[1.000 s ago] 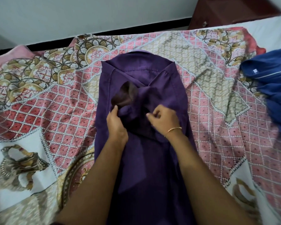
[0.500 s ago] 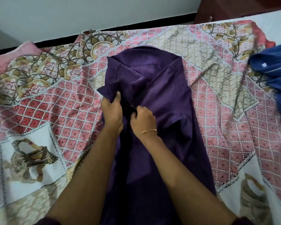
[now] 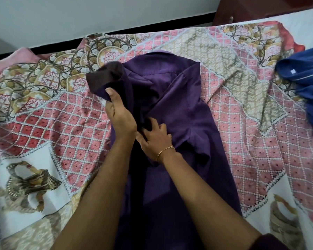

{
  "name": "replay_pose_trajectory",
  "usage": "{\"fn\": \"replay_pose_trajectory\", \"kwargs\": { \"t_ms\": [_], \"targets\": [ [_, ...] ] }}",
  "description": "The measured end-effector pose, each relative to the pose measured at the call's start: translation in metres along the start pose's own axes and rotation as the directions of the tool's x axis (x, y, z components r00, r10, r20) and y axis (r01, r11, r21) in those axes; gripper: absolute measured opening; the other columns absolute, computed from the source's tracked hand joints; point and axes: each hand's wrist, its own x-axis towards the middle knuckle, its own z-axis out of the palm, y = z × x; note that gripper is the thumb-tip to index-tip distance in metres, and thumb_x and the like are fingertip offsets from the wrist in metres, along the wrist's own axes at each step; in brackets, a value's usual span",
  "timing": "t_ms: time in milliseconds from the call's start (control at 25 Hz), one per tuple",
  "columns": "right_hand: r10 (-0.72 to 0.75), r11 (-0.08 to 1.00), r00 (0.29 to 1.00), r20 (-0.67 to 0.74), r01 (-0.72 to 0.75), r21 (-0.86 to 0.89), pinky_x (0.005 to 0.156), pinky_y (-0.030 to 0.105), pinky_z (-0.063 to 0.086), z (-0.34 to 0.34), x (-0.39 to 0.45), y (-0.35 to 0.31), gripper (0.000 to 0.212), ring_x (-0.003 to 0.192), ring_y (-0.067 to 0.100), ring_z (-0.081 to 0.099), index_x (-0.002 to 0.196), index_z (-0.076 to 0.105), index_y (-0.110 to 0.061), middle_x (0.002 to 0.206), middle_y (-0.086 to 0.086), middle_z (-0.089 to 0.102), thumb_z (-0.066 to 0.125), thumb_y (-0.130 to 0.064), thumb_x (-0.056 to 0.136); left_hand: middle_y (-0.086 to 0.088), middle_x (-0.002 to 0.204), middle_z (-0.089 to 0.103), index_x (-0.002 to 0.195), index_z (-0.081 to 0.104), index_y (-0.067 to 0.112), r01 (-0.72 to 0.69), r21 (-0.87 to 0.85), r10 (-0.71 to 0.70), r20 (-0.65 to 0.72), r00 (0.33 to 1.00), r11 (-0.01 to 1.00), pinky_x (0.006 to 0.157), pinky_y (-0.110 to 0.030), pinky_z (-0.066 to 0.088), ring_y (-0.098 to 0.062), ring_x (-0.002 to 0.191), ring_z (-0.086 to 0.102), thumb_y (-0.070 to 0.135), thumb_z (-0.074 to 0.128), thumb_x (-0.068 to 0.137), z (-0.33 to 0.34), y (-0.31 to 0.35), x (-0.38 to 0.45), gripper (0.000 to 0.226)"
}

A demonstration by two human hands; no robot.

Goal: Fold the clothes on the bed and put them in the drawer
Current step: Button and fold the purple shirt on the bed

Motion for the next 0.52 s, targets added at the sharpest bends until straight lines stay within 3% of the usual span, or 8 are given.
{"fn": "replay_pose_trajectory", "kwargs": {
  "t_ms": [80, 120, 200, 240, 280, 360, 440, 520],
  "targets": [
    [0.074, 0.987, 0.982, -0.173, -0.048, 0.154, 0.089, 0.045, 0.04, 0.002, 0.011, 0.007, 0.044, 0.11, 0.029, 0.045, 0.122, 0.057, -0.02, 0.134, 0.007, 0.048, 0.028, -0.039, 0.096, 0.017, 0.054, 0.048, 0.065, 0.039, 0.015, -0.224, 0.19, 0.189, 0.187, 0.964, 0.956, 0.052, -0.018, 0.038, 0.005, 0.051, 0.046, 0.031, 0.03, 0.1, 0.003, 0.0, 0.0, 0.039],
    [0.214, 0.91, 0.932, -0.293, -0.081, 0.406, 0.081, 0.043, 0.045, -0.002, 0.016, 0.012, 0.047, 0.096, 0.027, 0.057, 0.113, 0.062, -0.013, 0.115, 0.011, 0.063, 0.027, -0.038, 0.093, 0.011, 0.067, 0.06, 0.072, 0.051, 0.005, -0.337, 0.318, 0.216, 0.361, 0.907, 0.886, 0.064, -0.028, 0.041, -0.002, 0.065, 0.056, 0.031, 0.032, 0.098, 0.006, -0.001, -0.003, 0.041],
    [0.63, 0.298, 0.764, -0.139, -0.073, 0.952, 0.067, 0.033, 0.049, -0.025, 0.015, 0.025, 0.049, 0.066, 0.018, 0.065, 0.097, 0.063, -0.015, 0.077, 0.004, 0.072, 0.027, -0.048, 0.095, -0.021, 0.126, 0.057, 0.12, 0.05, -0.014, -0.464, 0.521, -0.052, 0.703, 0.709, 0.716, 0.1, -0.036, 0.028, -0.031, 0.123, 0.048, 0.027, 0.031, 0.102, 0.012, -0.017, -0.009, 0.049],
    [0.675, -0.144, 0.735, 0.061, 0.05, 0.988, 0.068, 0.03, 0.049, -0.032, 0.014, 0.04, 0.051, 0.063, 0.016, 0.065, 0.093, 0.062, -0.018, 0.071, 0.001, 0.071, 0.026, -0.054, 0.095, -0.017, 0.146, 0.038, 0.138, 0.037, -0.007, -0.501, 0.573, -0.234, 0.777, 0.585, 0.649, 0.112, -0.037, 0.016, -0.029, 0.14, 0.026, 0.027, 0.028, 0.103, 0.014, -0.03, -0.012, 0.049],
    [0.665, -0.344, 0.732, 0.147, 0.127, 0.93, 0.072, 0.029, 0.049, -0.039, 0.01, 0.057, 0.054, 0.067, 0.017, 0.066, 0.092, 0.062, -0.019, 0.074, 0.001, 0.07, 0.026, -0.059, 0.093, -0.009, 0.154, 0.024, 0.145, 0.031, 0.005, -0.536, 0.571, -0.351, 0.815, 0.462, 0.622, 0.116, -0.042, 0.008, -0.023, 0.145, 0.011, 0.029, 0.027, 0.103, 0.016, -0.041, -0.017, 0.048],
    [0.634, -0.338, 0.751, 0.187, 0.052, 0.94, 0.074, 0.03, 0.052, -0.047, 0.002, 0.072, 0.05, 0.078, 0.023, 0.065, 0.101, 0.063, -0.011, 0.086, 0.008, 0.069, 0.04, -0.055, 0.091, 0.0, 0.155, 0.021, 0.146, 0.031, 0.018, -0.568, 0.513, -0.382, 0.858, 0.342, 0.643, 0.118, -0.042, 0.005, -0.015, 0.146, 0.004, 0.042, 0.035, 0.099, 0.012, -0.062, -0.031, 0.053],
    [0.714, -0.049, 0.697, 0.069, -0.049, 0.998, 0.071, 0.031, 0.054, -0.045, 0.0, 0.08, 0.031, 0.081, 0.025, 0.062, 0.111, 0.06, -0.002, 0.092, 0.014, 0.067, 0.063, -0.019, 0.086, 0.001, 0.154, 0.027, 0.145, 0.033, 0.017, -0.579, 0.452, -0.226, 0.878, 0.421, 0.679, 0.118, -0.029, 0.008, -0.01, 0.144, 0.009, 0.054, 0.041, 0.087, 0.003, -0.076, -0.037, 0.069],
    [0.804, 0.264, 0.578, -0.138, -0.139, 0.955, 0.078, 0.035, 0.052, -0.039, 0.003, 0.088, 0.036, 0.082, 0.023, 0.059, 0.113, 0.058, 0.0, 0.096, 0.016, 0.065, 0.062, 0.005, 0.077, -0.005, 0.149, 0.037, 0.139, 0.041, 0.01, -0.68, 0.402, 0.031, 0.848, 0.529, 0.613, 0.116, -0.029, 0.011, -0.018, 0.142, 0.019, 0.046, 0.044, 0.084, -0.006, -0.082, -0.037, 0.066]
  ]
}}
